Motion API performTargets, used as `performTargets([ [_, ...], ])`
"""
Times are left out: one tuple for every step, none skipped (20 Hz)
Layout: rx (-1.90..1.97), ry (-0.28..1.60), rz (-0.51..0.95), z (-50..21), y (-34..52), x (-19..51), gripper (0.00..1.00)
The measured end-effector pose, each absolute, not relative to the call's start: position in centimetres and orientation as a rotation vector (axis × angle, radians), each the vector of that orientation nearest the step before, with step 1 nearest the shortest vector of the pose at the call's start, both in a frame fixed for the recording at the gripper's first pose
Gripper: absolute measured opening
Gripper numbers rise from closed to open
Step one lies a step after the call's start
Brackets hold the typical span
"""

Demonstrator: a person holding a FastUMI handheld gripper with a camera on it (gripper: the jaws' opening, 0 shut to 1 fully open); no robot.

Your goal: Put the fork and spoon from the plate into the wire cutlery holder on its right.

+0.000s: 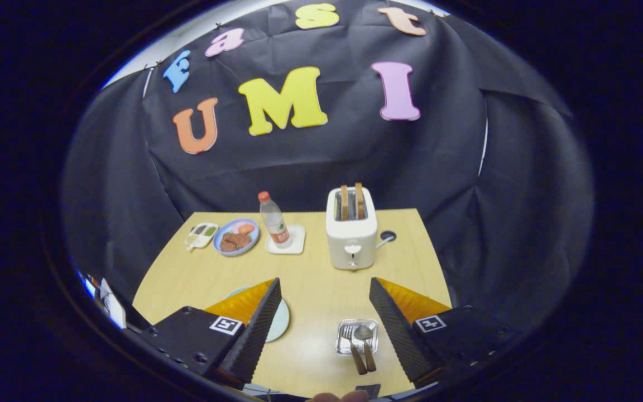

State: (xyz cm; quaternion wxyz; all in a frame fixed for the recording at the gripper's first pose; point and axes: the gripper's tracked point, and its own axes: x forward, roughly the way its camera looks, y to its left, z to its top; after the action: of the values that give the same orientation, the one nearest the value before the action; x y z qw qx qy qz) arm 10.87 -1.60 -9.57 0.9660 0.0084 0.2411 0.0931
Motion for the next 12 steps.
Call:
performTargets([
  [0.020,0.424,0.189,-7.7,-1.7,10.3,0.96],
  [0.024,0.360,0.187,-5.9,-1.7,9.8,0.96],
  [0.026,0.298,0.182,-4.1,-1.7,9.3,0.96],
  [0.023,0.238,0.172,-2.6,-1.8,8.9,0.96],
  [0.019,0.177,0.171,-1.1,-1.5,8.5,0.96],
  [0.020,0.126,0.175,-0.2,-1.0,8.0,0.97],
  [0.015,0.083,0.172,0.7,-0.9,7.5,0.96],
  [0.015,0.051,0.168,1.3,-0.6,6.9,0.96],
  [0.026,0.035,0.172,1.6,-0.2,6.3,0.96],
  [0.042,0.026,0.176,1.8,0.4,5.7,0.97],
  [0.052,0.018,0.177,1.8,0.9,5.0,0.96],
  [0.061,0.011,0.175,1.6,0.9,4.7,0.96],
])
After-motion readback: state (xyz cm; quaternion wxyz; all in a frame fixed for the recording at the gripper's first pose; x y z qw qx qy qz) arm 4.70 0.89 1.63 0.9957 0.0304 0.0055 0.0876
